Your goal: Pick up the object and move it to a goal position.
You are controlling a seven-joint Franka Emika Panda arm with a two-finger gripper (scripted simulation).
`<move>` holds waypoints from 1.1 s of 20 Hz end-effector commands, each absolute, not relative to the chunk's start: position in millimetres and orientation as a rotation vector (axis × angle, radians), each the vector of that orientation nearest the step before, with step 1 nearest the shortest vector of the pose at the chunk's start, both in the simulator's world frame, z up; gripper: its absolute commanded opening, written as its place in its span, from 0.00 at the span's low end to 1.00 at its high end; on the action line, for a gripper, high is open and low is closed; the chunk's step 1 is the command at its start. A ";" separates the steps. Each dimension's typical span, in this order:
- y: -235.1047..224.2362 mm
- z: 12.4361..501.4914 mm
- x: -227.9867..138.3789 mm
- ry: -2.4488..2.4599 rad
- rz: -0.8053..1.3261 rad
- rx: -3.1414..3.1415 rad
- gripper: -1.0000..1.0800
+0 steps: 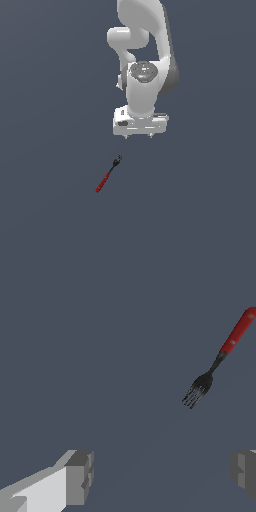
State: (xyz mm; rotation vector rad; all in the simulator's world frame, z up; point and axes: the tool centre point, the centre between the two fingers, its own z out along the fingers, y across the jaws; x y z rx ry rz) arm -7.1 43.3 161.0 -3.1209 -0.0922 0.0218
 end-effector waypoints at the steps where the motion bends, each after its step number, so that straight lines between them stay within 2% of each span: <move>1: 43.3 161.0 -7.1 -0.092 0.022 -3.121 0.96; 10: 81.8 176.8 -6.9 -0.158 -0.004 -3.097 0.96; 22: 60.1 162.1 11.8 -0.013 0.000 -3.100 0.96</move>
